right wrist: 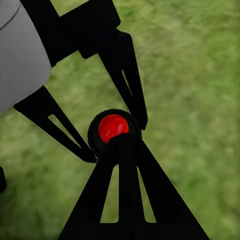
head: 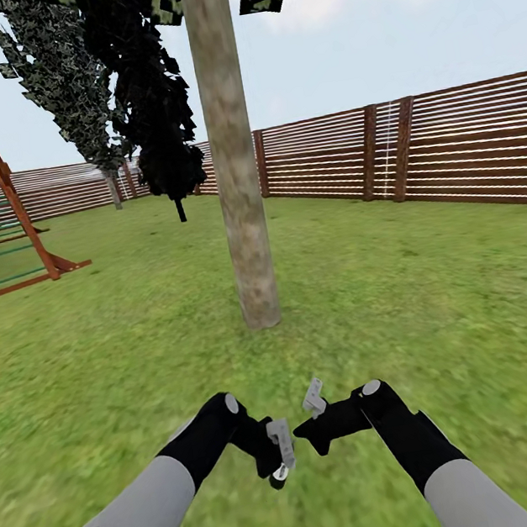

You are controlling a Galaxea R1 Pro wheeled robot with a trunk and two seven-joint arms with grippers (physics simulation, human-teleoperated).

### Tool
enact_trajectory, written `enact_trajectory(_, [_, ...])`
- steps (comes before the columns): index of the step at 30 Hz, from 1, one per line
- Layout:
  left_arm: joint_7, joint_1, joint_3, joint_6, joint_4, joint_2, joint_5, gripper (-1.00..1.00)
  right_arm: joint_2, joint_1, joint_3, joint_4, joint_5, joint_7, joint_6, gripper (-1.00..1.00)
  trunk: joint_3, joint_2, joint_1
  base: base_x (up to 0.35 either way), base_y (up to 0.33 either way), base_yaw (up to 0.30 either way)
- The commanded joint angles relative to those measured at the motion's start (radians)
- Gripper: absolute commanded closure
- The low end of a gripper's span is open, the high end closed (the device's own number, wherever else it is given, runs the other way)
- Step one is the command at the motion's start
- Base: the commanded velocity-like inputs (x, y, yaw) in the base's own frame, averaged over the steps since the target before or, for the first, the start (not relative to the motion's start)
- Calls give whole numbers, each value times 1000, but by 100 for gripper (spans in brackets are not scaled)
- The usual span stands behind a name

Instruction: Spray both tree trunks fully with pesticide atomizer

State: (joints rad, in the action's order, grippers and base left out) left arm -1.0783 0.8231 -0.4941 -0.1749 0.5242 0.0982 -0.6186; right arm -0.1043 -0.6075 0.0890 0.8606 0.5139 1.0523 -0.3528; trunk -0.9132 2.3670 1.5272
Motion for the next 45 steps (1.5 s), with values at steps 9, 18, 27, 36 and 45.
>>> enact_trajectory(9, [-12,2,0,1,2,5,3,100,0,0,0,0,0,0,0,100,0,0,0,0,0,0])
enact_trajectory(18, [-37,3,0,2,28,5,3,100,0,0,0,0,0,0,0,100,0,0,0,0,0,0])
enact_trajectory(27, [-36,4,0,2,32,5,5,100,0,0,0,0,0,0,0,100,0,0,0,0,0,0])
enact_trajectory(36, [-37,7,0,-3,28,-139,-4,100,1,0,1,0,0,0,0,100,0,0,0,0,0,0])
enact_trajectory(45, [28,-2,675,8,22,-316,3,100,7,2,-15,-6,0,-13,1,100,0,0,0,0,0,0])
